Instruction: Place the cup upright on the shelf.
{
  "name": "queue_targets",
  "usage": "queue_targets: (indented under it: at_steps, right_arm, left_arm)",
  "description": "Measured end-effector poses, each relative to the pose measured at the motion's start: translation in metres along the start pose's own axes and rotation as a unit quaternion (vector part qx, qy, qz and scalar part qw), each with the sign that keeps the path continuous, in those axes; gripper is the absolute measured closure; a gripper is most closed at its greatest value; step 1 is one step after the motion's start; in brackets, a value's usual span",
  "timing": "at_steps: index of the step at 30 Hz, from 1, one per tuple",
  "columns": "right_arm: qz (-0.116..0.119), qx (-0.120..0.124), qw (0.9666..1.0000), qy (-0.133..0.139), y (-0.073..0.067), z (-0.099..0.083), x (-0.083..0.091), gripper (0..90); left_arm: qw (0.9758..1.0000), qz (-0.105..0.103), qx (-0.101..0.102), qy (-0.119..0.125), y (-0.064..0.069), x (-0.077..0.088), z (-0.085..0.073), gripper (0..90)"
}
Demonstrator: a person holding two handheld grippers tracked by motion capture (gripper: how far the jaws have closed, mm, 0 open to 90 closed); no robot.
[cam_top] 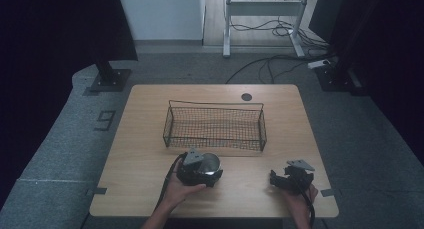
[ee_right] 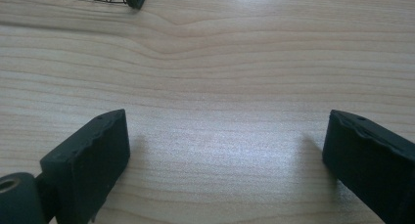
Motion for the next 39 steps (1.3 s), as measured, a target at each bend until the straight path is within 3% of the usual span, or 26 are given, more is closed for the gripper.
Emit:
queue_targets:
  at_steps: [7,39]
  right_arm:
    - [0.000,0.001,1.0000,0.000,0.000,0.000,0.000,3.5]
    - [0.000,0.000,1.0000,0.000,0.000,0.000,0.000,3.4]
  left_arm:
    - [1.0000,0.002,0.002,0.009,-0.006,0.011,0.004,13.0]
    - [0.9997,0.000,0.005,0.026,-0.014,0.033,0.019,13.1]
Point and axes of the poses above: each handheld gripper's, and its own axes: x roughly backward along the jaws, z roughly out of its top, y roughly to its right, the point moved 10 cm from there along -x, roughly forward along the jaws, and after that the axes turned 13 degrees about -y, right-handed, at the moved point
